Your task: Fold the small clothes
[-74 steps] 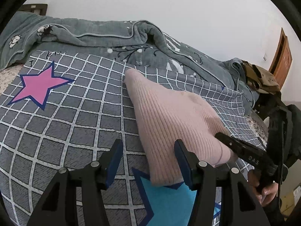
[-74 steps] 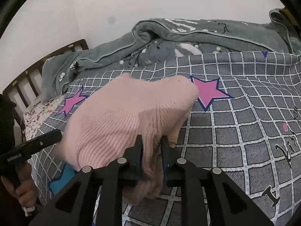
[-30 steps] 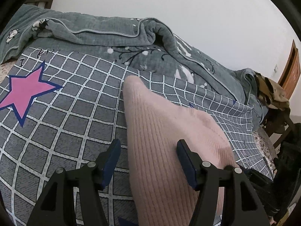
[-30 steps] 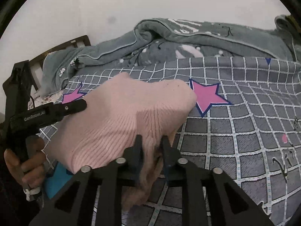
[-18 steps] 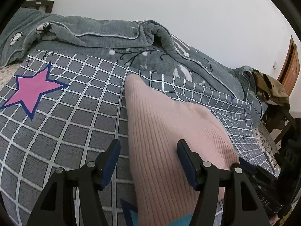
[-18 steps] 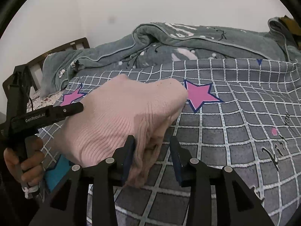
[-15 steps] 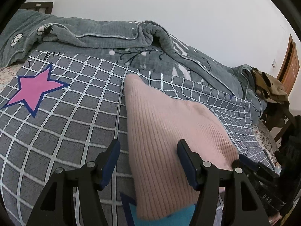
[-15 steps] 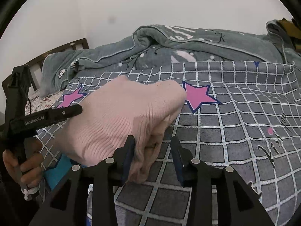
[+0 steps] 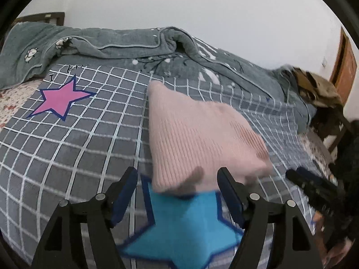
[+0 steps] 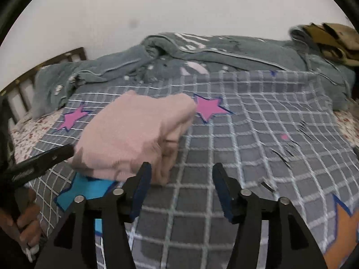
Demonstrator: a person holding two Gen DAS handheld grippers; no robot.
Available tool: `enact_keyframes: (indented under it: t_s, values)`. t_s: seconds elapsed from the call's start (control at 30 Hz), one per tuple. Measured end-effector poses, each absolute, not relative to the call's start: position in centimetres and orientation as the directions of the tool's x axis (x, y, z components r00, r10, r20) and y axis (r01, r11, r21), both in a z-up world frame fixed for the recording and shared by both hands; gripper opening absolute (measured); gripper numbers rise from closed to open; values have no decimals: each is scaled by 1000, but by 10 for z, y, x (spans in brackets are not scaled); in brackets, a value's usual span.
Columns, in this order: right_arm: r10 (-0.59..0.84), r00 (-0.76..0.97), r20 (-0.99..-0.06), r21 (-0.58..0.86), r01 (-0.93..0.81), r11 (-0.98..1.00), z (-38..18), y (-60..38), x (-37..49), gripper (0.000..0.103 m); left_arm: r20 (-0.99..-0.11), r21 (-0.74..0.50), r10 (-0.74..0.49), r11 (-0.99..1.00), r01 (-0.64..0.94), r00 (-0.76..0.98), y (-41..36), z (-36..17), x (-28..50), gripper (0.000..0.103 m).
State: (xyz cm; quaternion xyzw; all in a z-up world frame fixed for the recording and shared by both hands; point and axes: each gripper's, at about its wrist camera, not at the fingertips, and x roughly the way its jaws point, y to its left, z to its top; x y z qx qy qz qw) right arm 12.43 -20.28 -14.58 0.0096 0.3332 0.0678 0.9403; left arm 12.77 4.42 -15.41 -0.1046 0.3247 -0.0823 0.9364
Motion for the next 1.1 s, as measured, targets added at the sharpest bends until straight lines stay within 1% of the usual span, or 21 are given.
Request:
enact_keyframes:
  t_s: [0.1,0.13,0.17,0.2,0.23,0.33,0.37,0.4,0.47,0.5,0.6,0.8,0.9,1.1]
  values:
    - [113,774,-623,36,-115,993,-132,-203,108,57,-594,-205,-179,976,68,785,41,-141,108,72]
    - [96,777,-622,20,-107,994,-125,-202,102,58,-594,-196,-172,978,66,785,41,-134,102,72]
    - [85,781,-619,4,-105,994,-119,-200,95,61,-592,-184,-164,981,66,789,41,-125,95,72]
    - [83,786,-613,-2,-107,994,-113,-200,88,75,-584,-175,-159,982,68,796,40,-117,89,72]
    - [88,800,-593,-2,-111,994,-104,-200,77,87,-576,-163,-151,984,68,803,39,-110,84,73]
    - [82,815,-574,-11,-108,994,-87,-199,56,94,-554,-129,-118,990,55,824,39,-89,66,76]
    - [80,815,-573,-12,-106,994,-81,-199,49,95,-549,-130,-116,990,53,828,39,-83,60,79]
    - [71,812,-579,-15,-98,995,-76,-200,43,99,-545,-134,-112,990,46,831,40,-77,53,83]
    - [61,813,-578,-5,-79,997,-68,-203,33,100,-541,-142,-109,989,37,834,39,-70,43,86]
    - [66,815,-575,4,-78,997,-63,-205,29,100,-539,-135,-107,990,40,835,37,-66,36,89]
    - [82,819,-568,27,-82,996,-50,-209,15,101,-525,-109,-86,994,34,847,32,-57,20,92]
    - [78,835,-545,20,-80,997,-33,-214,-3,103,-504,-112,-90,993,38,859,28,-43,1,92]
    - [65,847,-528,15,-67,998,-30,-216,-10,103,-491,-93,-78,995,36,867,25,-38,-4,92]
    - [57,847,-528,16,-57,998,-30,-221,-12,103,-492,-89,-75,995,36,867,21,-37,-6,92]
